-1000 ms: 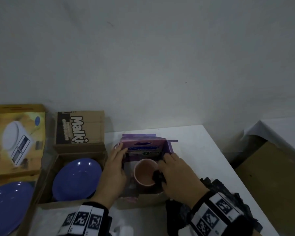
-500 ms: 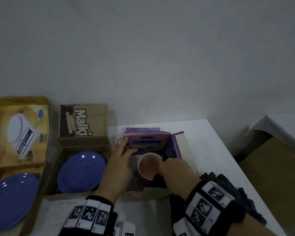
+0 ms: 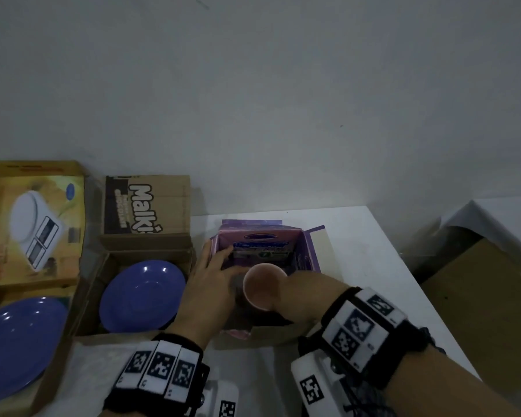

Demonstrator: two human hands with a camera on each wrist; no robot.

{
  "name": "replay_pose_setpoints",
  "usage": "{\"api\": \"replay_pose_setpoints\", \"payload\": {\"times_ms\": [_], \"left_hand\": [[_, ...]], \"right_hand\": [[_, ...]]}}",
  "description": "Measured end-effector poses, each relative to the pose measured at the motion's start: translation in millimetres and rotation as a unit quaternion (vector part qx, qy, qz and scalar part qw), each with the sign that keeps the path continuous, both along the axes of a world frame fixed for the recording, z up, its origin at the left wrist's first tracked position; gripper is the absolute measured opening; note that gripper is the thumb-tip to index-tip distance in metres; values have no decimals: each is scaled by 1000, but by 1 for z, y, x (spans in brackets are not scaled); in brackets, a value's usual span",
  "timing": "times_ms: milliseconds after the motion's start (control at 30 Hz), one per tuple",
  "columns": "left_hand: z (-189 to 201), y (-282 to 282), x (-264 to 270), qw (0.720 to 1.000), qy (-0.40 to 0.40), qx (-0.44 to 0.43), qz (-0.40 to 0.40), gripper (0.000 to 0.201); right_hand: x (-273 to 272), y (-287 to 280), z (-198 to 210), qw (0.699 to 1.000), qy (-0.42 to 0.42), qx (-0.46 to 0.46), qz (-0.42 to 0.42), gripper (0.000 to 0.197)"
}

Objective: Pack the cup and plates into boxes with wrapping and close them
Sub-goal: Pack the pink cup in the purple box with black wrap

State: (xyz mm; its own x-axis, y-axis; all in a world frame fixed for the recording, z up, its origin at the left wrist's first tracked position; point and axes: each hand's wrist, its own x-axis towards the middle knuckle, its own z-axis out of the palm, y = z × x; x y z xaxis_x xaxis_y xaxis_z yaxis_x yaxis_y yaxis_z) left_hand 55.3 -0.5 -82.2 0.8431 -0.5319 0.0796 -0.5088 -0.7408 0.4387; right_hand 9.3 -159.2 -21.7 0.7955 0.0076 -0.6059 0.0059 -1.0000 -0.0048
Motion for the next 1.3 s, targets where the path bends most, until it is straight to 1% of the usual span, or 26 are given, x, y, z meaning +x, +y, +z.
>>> {"api": "replay_pose_setpoints", "payload": {"times_ms": [67, 100, 133, 200, 267, 300, 333, 400, 433, 467, 500, 533, 600, 633, 667, 733, 800, 867, 900, 933, 1000, 1067, 1133, 1200, 1267, 1300], "left_hand": [[-2, -1, 0, 1000, 1, -8, 6, 42], [-3, -1, 0, 1000, 1, -15, 10, 40], [-4, -1, 0, 1000, 2, -23, 13, 39], [-7, -1, 0, 999, -2, -33, 12, 40], [-8, -1, 0, 999, -12, -31, 5, 39], [-7, 0, 0, 999, -17, -34, 1, 37], [-6, 1, 0, 999, -26, -39, -4, 34], [-6, 5, 1, 998, -46, -52, -9, 30], [-6, 5, 0, 997, -49, -61, -6, 31], [-7, 5, -2, 996, -43, -74, 1, 33], [-8, 4, -4, 996, -27, -88, 11, 38], [-9, 3, -6, 994, -3, -103, 24, 44], [-11, 2, -11, 991, 37, -117, 45, 59], [-10, 2, -12, 991, 46, -118, 48, 65], [-9, 1, -13, 990, 53, -119, 49, 70], [-6, -1, -13, 989, 72, -117, 58, 76], [-5, -5, -12, 988, 83, -103, 76, 82], [-7, -7, -13, 990, 70, -87, 83, 85], [-9, -7, -12, 991, 58, -82, 84, 85], [-11, -6, -13, 992, 49, -81, 83, 83], [-12, -5, -13, 992, 42, -87, 84, 78], [-12, -5, -13, 991, 38, -95, 86, 75], [-12, -5, -13, 991, 32, -100, 87, 73], [-12, -5, -13, 990, 30, -105, 86, 70], [-12, -5, -14, 989, 32, -115, 85, 66], [-12, -5, -14, 989, 32, -118, 84, 65]], "right_hand": [[-5, -5, -14, 999, -36, -12, 18, 34], [-9, -8, -29, 997, -76, -17, 26, 41], [-14, -13, -41, 990, -138, -4, -26, 52], [-20, -9, -37, 981, -189, 26, -41, 63], [-21, -7, -26, 985, -173, 7, 21, 48], [-22, -8, -18, 984, -163, 27, 63, 40], [-22, -11, -10, 984, -163, 64, 36, 35], [-27, -23, -1, 959, -255, 120, -28, 22], [-32, -29, 0, 936, -325, 122, -54, 17], [-37, -36, -2, 920, -365, 111, -85, 16], [-43, -44, -7, 913, -373, 115, -122, 19], [-48, -52, -11, 905, -353, 158, -175, 23], [-58, -66, -14, 874, -307, 248, -284, 28], [-64, -73, -17, 859, -303, 261, -320, 26], [-71, -81, -20, 862, -298, 237, -335, 24], [-88, -88, -24, 910, -233, 146, -311, 30], [-106, -85, -29, 956, -110, 75, -262, 59], [-120, -76, -39, 970, -24, 56, -236, 89], [-123, -72, -43, 972, -13, 56, -227, 93], [-126, -70, -47, 973, -16, 62, -222, 88], [-128, -72, -50, 967, -51, 100, -230, 59], [-128, -79, -47, 953, -91, 141, -253, 35], [-126, -89, -40, 930, -142, 169, -295, 31], [-122, -97, -31, 888, -250, 178, -342, 34], [-120, -99, -24, 831, -373, 173, -374, 34], [-121, -99, -23, 809, -409, 178, -382, 34]]}}
